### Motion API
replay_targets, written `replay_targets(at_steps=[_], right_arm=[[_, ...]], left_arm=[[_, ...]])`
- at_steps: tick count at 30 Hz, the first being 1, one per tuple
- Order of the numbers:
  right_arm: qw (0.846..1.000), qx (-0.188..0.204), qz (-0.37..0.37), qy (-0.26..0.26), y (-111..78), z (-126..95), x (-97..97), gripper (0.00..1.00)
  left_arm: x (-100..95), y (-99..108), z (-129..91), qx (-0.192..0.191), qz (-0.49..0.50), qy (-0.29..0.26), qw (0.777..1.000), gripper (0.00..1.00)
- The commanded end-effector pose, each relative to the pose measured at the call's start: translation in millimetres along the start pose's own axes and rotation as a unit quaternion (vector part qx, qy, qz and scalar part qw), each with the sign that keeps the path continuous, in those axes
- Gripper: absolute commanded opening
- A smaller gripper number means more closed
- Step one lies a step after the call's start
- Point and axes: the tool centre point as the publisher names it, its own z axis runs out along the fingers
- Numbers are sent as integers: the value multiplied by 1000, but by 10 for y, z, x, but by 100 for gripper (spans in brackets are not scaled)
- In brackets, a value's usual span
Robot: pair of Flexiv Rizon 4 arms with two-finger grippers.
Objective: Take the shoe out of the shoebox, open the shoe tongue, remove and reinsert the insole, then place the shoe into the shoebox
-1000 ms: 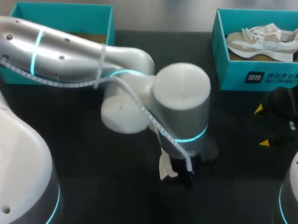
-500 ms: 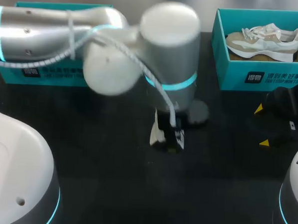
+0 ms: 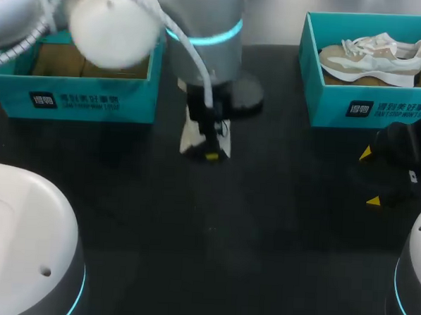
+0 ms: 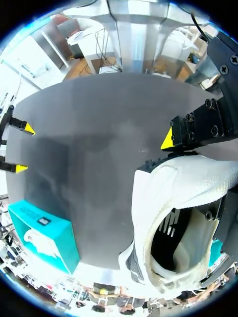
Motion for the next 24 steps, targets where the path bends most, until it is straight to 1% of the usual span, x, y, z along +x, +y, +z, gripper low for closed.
replay_targets(at_steps=[1, 16, 17, 18, 19, 24], right_arm=[[1000, 2, 0, -1, 6, 9, 7, 100], [1000, 2, 0, -1, 6, 9, 7, 100], [1000, 2, 0, -1, 6, 9, 7, 100], [1000, 2, 0, -1, 6, 9, 7, 100], [1000, 2, 0, -1, 6, 9, 7, 100], [1000, 2, 0, -1, 6, 9, 7, 100]], left_arm=[[-4, 148, -466, 7, 1, -1, 1000, 0], [-4, 148, -466, 7, 1, -1, 1000, 0], [-15, 163, -466, -1, 5, -7, 1000, 0], [-62, 212, -491, -1, 3, -9, 1000, 0], [-132, 283, -543, 11, 4, -4, 1000, 0], [-522, 685, -789, -2, -5, -18, 1000, 0]])
